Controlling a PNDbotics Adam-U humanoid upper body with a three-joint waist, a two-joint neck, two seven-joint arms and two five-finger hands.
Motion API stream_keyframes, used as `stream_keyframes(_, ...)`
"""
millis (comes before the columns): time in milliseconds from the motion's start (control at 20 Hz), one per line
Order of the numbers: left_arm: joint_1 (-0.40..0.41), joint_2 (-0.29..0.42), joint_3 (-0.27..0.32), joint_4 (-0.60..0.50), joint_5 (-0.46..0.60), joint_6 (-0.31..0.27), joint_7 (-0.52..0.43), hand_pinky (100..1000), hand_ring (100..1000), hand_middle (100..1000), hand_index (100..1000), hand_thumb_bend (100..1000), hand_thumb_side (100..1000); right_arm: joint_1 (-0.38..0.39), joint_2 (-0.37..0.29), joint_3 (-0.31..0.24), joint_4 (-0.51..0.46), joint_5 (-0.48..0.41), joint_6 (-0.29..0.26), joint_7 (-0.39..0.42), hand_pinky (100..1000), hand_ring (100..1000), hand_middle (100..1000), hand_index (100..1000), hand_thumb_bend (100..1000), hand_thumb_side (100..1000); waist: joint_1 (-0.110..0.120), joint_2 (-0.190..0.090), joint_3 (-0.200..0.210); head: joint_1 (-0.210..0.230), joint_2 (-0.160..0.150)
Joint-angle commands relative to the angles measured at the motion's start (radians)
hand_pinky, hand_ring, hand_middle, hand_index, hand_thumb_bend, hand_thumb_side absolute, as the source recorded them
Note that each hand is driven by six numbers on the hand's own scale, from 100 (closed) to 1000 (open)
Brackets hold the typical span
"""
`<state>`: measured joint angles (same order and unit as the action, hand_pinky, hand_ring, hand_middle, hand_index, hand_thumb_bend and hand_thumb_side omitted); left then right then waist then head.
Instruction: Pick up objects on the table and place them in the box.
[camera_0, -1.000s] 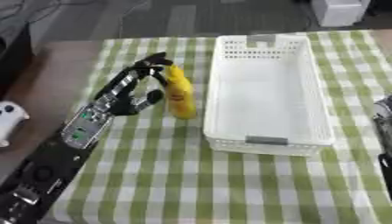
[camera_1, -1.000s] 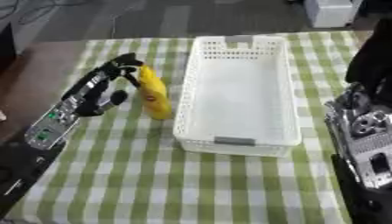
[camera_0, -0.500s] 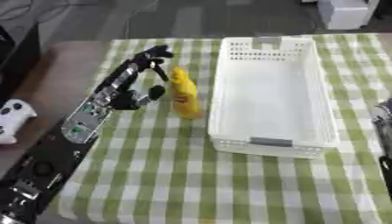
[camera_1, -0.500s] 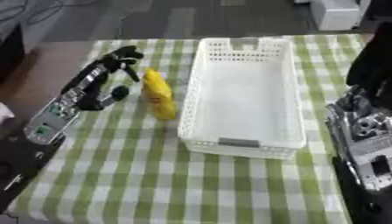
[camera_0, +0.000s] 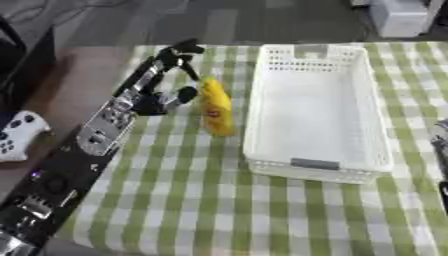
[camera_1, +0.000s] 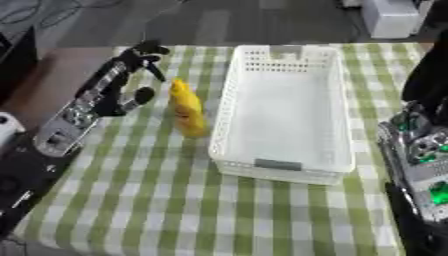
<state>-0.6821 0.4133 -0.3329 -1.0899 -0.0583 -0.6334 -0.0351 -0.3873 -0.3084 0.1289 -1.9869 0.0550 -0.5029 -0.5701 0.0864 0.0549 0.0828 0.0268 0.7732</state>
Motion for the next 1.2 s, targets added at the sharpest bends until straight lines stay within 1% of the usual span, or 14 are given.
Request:
stream_keyframes(50, -0.024, 0.012, -0.001, -0.012, -0.013, 0.001, 0.001, 922, 657, 827, 983, 527, 759, -0.008, -0.015, -0.005, -0.013, 0.005, 0.002, -0.002, 415, 632, 696, 761, 100, 943, -0.004, -0.015, 0.0, 0.014, -0.003)
stream_keyframes(250, -0.024, 0.008, -0.002, -0.003, -0.024, -0.011, -0.009, 936, 705, 829, 985, 526, 761, -0.016, -0.008, -0.002, -0.013, 0.002, 0.002, 0.001, 415, 632, 696, 761, 100, 943, -0.007, -0.01, -0.014, 0.021, -0.003)
stream_keyframes(550, -0.019, 0.006, 0.005, 0.023, -0.048, -0.027, -0.019, 970, 727, 838, 991, 538, 761, -0.033, 0.006, -0.001, -0.013, -0.006, 0.003, 0.004, 416, 632, 697, 762, 100, 944, -0.011, 0.001, -0.035, 0.028, -0.003)
stream_keyframes(900, -0.017, -0.004, 0.009, 0.051, -0.074, -0.043, -0.029, 974, 726, 840, 996, 554, 768, -0.047, 0.017, 0.001, -0.013, -0.013, 0.002, 0.008, 416, 632, 696, 762, 100, 944, -0.014, 0.008, -0.05, 0.029, -0.003)
stream_keyframes(1200, -0.011, -0.013, 0.015, 0.073, -0.089, -0.048, -0.03, 970, 720, 838, 1000, 549, 774, -0.054, 0.024, 0.002, -0.013, -0.015, 0.003, 0.01, 416, 632, 696, 763, 100, 945, -0.017, 0.014, -0.061, 0.033, -0.003)
